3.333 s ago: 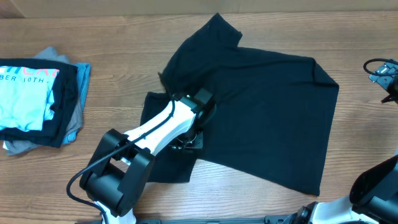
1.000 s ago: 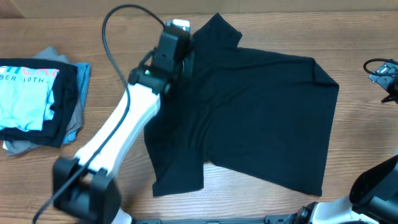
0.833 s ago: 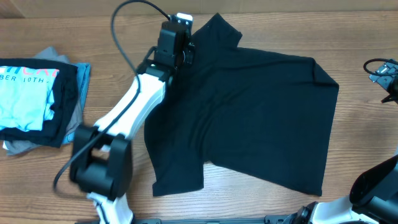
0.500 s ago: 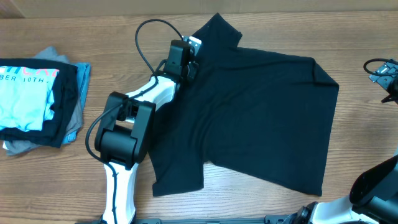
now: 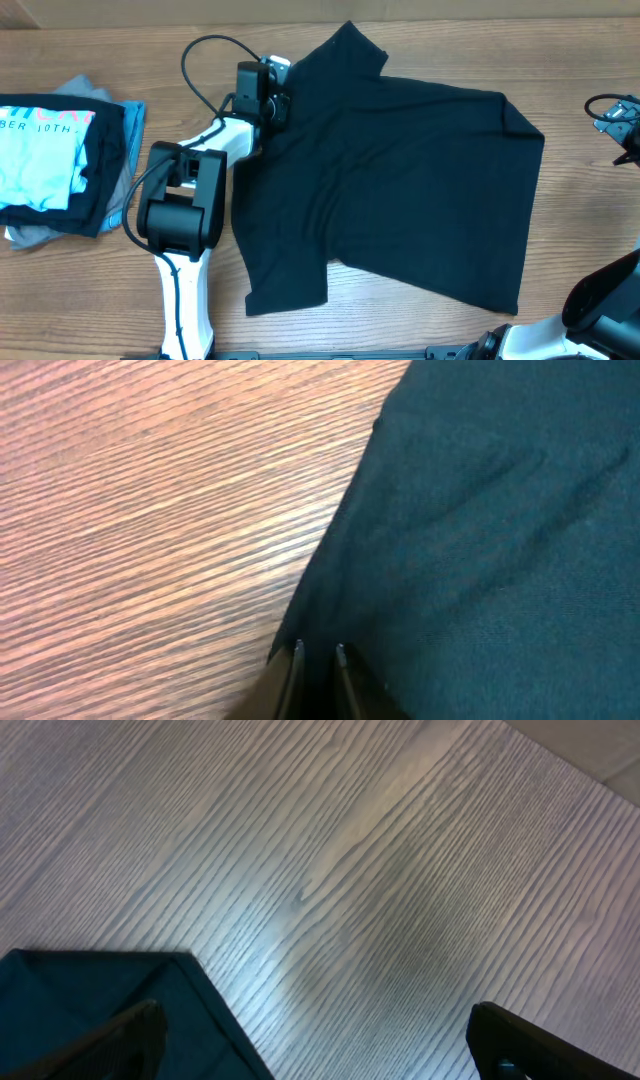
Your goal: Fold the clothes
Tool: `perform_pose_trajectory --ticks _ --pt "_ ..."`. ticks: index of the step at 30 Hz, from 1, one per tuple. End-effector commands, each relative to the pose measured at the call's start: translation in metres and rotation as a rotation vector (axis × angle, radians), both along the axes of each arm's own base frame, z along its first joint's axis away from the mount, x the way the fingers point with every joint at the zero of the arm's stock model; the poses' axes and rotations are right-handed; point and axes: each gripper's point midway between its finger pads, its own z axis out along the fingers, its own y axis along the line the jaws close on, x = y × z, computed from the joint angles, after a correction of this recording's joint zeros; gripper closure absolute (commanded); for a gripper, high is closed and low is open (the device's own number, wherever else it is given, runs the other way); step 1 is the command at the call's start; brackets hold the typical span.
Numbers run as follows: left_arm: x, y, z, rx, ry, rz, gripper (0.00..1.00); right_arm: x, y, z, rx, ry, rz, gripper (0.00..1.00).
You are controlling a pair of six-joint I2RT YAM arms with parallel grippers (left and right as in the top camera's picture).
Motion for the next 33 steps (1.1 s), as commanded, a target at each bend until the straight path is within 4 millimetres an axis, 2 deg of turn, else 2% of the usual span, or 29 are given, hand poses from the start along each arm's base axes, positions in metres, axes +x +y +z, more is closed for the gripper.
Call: perform_pose_trajectory --ticks 1,6,12,15,18,19,20,21,23,27,30,33 --pt "-0.007 0.036 -0.033 0.001 0.088 0.074 0.85 0.001 -0.001 0.004 -0.003 -0.016 -0.008 0.0" --pt "-0.005 0.063 -0.035 0.007 0.096 0.124 0.85 0.001 -0.001 0.004 -0.003 -0.016 -0.008 0.0" --pt "-0.004 0.106 -0.037 0.007 0.107 0.201 0.83 0.001 -0.001 0.004 -0.003 -0.016 -0.008 0.0" --pt "-0.001 0.117 -0.032 0.006 0.11 0.221 0.83 0.001 -0.001 0.004 -0.003 -0.016 -0.008 0.0" --pt "0.008 0.119 -0.017 0.008 0.129 0.224 0.8 0.001 -0.001 0.004 -0.003 -0.016 -0.008 0.0" --pt "0.012 0.118 -0.008 0.006 0.133 0.224 0.65 0.001 -0.001 0.004 -0.003 -0.016 -0.008 0.0" --pt "0.016 0.116 0.0 0.001 0.135 0.227 0.43 0.001 -0.001 0.004 -0.003 -0.016 -0.008 0.0" --pt "0.022 0.113 0.016 -0.012 0.134 0.235 0.19 0.001 -0.001 0.004 -0.003 -0.016 -0.008 0.0" --pt "0.03 0.11 0.041 -0.042 0.126 0.258 0.02 0.001 -0.001 0.004 -0.003 -0.016 -0.008 0.0" --pt "0.036 0.089 0.104 -0.193 0.131 0.312 0.0 0.001 -0.001 0.004 -0.003 -0.016 -0.008 0.0" --pt "0.024 0.067 0.129 -0.334 0.207 0.297 0.0 0.001 -0.001 0.004 -0.003 -0.016 -0.008 0.0" --pt "0.006 0.055 0.14 -0.399 0.29 0.272 0.0 0.001 -0.001 0.004 -0.003 -0.016 -0.008 0.0"
